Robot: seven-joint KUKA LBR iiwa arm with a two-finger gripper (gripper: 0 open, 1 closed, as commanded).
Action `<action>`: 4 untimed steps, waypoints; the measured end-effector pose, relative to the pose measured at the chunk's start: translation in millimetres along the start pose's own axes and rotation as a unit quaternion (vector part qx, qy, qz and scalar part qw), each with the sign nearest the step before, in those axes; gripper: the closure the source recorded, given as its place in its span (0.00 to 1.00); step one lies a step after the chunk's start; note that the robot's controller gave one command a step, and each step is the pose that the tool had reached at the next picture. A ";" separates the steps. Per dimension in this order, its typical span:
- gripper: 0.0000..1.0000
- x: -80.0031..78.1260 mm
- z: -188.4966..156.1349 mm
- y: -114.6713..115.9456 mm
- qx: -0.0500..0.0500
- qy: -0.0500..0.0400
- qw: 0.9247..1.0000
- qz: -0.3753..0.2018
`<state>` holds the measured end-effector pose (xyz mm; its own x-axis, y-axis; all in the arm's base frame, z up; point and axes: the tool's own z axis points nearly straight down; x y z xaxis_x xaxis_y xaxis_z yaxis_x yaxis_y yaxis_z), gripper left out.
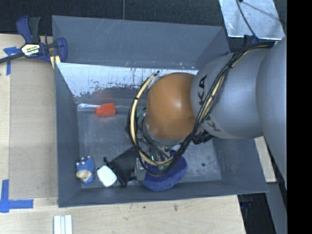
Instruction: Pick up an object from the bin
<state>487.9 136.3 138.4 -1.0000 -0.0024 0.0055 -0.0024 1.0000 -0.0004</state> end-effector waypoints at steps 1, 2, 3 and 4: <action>0.00 -11.9 69.2 -29.9 0.000 -0.003 0.991 -0.130; 0.00 -12.3 68.8 -29.6 -0.001 -0.003 0.992 -0.130; 0.00 -12.6 68.6 -29.5 -0.002 -0.004 0.992 -0.129; 0.00 -12.9 68.4 -29.5 -0.002 -0.004 0.992 -0.128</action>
Offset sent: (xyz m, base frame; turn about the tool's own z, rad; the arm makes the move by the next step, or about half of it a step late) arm 0.0114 -0.0298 -0.0684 -0.2625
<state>500.5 106.8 69.9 -0.9666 -0.2562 -0.0025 -0.2562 0.9666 0.0042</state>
